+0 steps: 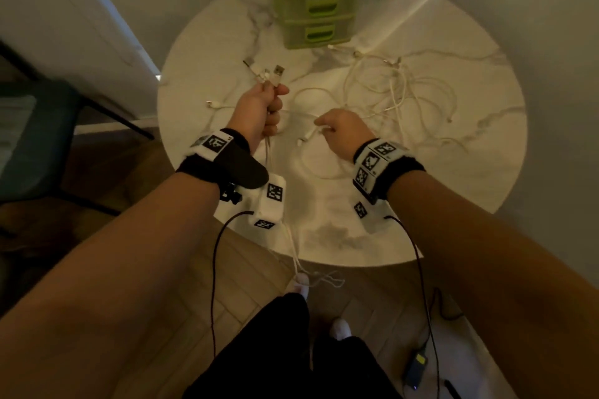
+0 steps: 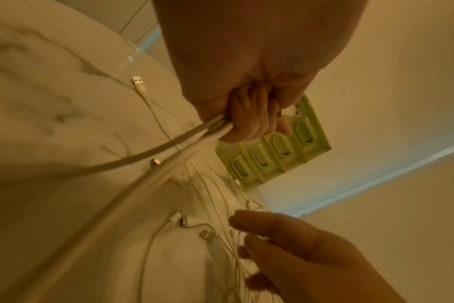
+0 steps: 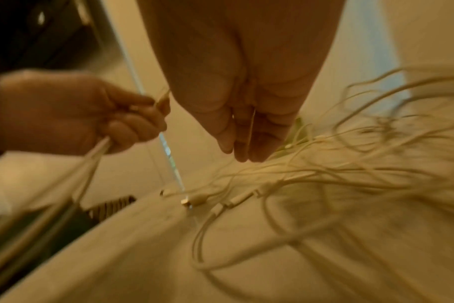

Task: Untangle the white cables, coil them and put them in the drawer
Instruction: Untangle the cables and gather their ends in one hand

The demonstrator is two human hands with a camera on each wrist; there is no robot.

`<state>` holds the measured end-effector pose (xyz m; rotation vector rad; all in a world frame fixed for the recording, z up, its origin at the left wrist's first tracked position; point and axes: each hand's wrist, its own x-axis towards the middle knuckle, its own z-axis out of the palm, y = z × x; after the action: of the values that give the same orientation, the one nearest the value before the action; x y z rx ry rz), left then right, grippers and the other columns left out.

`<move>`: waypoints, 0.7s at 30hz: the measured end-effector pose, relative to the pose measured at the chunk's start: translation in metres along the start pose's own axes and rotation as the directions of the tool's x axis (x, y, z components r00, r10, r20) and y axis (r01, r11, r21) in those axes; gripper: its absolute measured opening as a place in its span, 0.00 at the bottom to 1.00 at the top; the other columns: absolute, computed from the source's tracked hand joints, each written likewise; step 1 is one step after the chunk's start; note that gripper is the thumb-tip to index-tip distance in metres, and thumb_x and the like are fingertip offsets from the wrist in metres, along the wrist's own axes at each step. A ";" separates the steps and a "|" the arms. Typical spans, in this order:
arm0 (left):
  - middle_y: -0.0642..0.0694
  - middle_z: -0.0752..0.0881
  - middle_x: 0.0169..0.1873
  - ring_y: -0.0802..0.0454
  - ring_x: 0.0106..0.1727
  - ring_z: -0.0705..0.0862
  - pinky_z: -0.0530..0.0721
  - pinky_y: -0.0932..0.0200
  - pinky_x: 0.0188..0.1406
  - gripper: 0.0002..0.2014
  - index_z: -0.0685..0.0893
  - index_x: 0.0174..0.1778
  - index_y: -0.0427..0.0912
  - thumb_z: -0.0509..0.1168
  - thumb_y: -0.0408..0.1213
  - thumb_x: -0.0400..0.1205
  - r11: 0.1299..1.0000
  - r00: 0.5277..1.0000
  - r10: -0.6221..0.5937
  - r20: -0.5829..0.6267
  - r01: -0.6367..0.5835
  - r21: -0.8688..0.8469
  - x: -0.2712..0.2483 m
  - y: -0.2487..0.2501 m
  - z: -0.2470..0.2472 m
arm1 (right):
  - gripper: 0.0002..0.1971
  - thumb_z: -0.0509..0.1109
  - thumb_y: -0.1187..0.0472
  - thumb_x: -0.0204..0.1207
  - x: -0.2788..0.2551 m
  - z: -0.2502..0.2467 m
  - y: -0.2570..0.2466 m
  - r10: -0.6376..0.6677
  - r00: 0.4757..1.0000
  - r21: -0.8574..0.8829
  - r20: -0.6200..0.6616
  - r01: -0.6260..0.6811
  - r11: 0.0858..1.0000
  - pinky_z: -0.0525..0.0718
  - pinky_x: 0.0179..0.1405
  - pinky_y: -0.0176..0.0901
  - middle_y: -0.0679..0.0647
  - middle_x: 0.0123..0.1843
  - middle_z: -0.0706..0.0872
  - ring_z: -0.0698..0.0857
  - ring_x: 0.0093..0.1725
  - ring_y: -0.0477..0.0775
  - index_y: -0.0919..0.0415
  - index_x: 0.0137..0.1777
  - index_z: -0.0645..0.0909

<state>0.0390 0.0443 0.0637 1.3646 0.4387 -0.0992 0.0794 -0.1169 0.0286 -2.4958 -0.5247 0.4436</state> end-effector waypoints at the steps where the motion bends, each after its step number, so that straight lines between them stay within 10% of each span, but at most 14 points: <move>1: 0.53 0.65 0.25 0.62 0.17 0.60 0.58 0.68 0.15 0.15 0.76 0.42 0.45 0.46 0.41 0.89 1.000 1.000 -0.006 -0.012 0.006 -0.007 0.003 -0.001 -0.004 | 0.18 0.57 0.69 0.81 0.013 0.007 -0.004 -0.020 0.999 -0.086 0.030 0.022 0.996 0.67 0.70 0.42 0.64 0.71 0.77 0.73 0.71 0.62 0.65 0.69 0.76; 13: 0.51 0.64 0.27 0.62 0.17 0.60 0.58 0.69 0.16 0.15 0.74 0.42 0.44 0.45 0.39 0.89 0.999 0.994 -0.051 -0.094 0.050 -0.014 0.023 -0.011 -0.046 | 0.10 0.61 0.69 0.79 0.065 0.061 -0.025 -0.145 0.975 -0.368 0.167 0.198 0.909 0.71 0.58 0.51 0.68 0.62 0.77 0.76 0.61 0.65 0.69 0.58 0.78; 17: 0.50 0.64 0.27 0.62 0.17 0.61 0.61 0.69 0.16 0.14 0.72 0.42 0.44 0.44 0.37 0.89 1.000 0.997 -0.019 -0.074 0.017 -0.019 0.029 -0.004 -0.038 | 0.10 0.60 0.62 0.80 0.062 0.036 -0.038 -0.049 0.971 0.070 -0.235 0.067 0.995 0.72 0.49 0.40 0.66 0.52 0.82 0.78 0.50 0.60 0.67 0.52 0.80; 21: 0.50 0.67 0.28 0.58 0.24 0.62 0.64 0.67 0.22 0.13 0.72 0.42 0.45 0.45 0.37 0.89 0.998 0.998 0.064 -0.013 -0.064 0.020 0.033 0.012 -0.012 | 0.08 0.64 0.58 0.79 0.054 -0.008 -0.064 0.122 0.919 0.521 -0.374 0.100 0.848 0.78 0.47 0.35 0.53 0.33 0.87 0.84 0.41 0.48 0.57 0.38 0.78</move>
<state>0.0697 0.0647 0.0617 1.3977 0.4061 -0.0415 0.1123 -0.0462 0.0606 -1.9659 -0.1834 0.0572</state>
